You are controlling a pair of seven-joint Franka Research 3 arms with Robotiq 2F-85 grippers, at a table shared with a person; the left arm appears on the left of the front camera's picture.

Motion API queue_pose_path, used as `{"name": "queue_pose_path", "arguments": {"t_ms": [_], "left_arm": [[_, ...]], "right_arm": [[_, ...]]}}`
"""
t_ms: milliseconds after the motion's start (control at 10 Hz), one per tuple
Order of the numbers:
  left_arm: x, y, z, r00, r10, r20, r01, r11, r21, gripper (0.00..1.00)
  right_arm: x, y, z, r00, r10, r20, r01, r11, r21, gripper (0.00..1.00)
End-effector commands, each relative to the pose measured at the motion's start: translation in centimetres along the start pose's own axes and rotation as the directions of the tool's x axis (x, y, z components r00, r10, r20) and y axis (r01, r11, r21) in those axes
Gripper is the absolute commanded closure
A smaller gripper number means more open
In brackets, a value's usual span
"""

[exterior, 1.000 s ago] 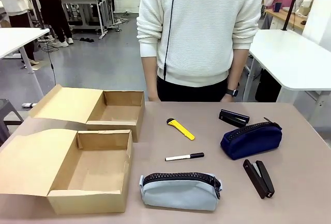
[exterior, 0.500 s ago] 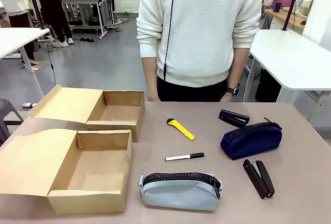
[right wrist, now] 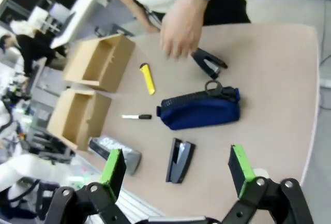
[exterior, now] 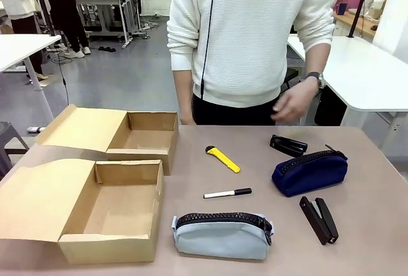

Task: Place items inside the box.
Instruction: Pick up a Pencil pouch or Stapler and place it inside the Mailer Box closest to the robot.

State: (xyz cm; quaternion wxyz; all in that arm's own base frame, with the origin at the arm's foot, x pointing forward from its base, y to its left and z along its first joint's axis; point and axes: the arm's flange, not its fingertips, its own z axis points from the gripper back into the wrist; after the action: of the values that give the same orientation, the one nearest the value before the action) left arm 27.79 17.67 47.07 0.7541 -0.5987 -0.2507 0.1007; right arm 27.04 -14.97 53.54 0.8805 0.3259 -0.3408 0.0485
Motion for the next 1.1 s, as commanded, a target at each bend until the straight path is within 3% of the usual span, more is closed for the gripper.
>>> {"name": "queue_pose_path", "arguments": {"t_ms": [0, 100, 300, 400, 500, 600, 700, 1000], "left_arm": [[0.1, -0.2, 0.0, 1.0, -0.022, 0.013, 0.022, 0.999, -0.025, 0.0], [0.1, -0.2, 0.0, 1.0, -0.022, 0.013, 0.022, 0.999, -0.025, 0.0], [0.1, -0.2, 0.0, 1.0, -0.022, 0.013, 0.022, 0.999, -0.025, 0.0], [0.1, -0.2, 0.0, 1.0, -0.022, 0.013, 0.022, 0.999, -0.025, 0.0], [0.1, -0.2, 0.0, 1.0, -0.022, 0.013, 0.022, 0.999, -0.025, 0.0], [0.1, -0.2, 0.0, 1.0, -0.022, 0.013, 0.022, 0.999, -0.025, 0.0], [0.1, -0.2, 0.0, 1.0, -0.022, 0.013, 0.022, 0.999, -0.025, 0.0], [0.1, -0.2, 0.0, 1.0, -0.022, 0.013, 0.022, 0.999, -0.025, 0.0]], "right_arm": [[-0.4, -0.6, 0.5, 1.0, -0.006, 0.006, 0.006, 1.0, -0.001, 0.0], [-0.7, -0.3, -0.3, 0.999, 0.038, -0.026, -0.038, 0.999, 0.008, 0.0], [-0.8, 0.8, -3.7, 0.958, 0.213, -0.194, -0.207, 0.977, 0.05, 0.0], [-0.3, -1.1, -0.4, 0.995, 0.098, -0.028, -0.092, 0.979, 0.182, 0.0], [-0.8, -3.6, 4.1, 0.999, -0.036, -0.018, 0.04, 0.946, 0.322, 0.0], [-2.1, -5.6, 6.6, 0.997, -0.07, -0.019, 0.073, 0.959, 0.273, 0.0], [-3.5, -6.3, 7.7, 1.0, -0.03, -0.002, 0.03, 0.96, 0.278, 0.0], [-4.6, -6.7, 6.7, 0.999, 0.051, 0.004, -0.05, 0.966, 0.252, 0.0]]}}
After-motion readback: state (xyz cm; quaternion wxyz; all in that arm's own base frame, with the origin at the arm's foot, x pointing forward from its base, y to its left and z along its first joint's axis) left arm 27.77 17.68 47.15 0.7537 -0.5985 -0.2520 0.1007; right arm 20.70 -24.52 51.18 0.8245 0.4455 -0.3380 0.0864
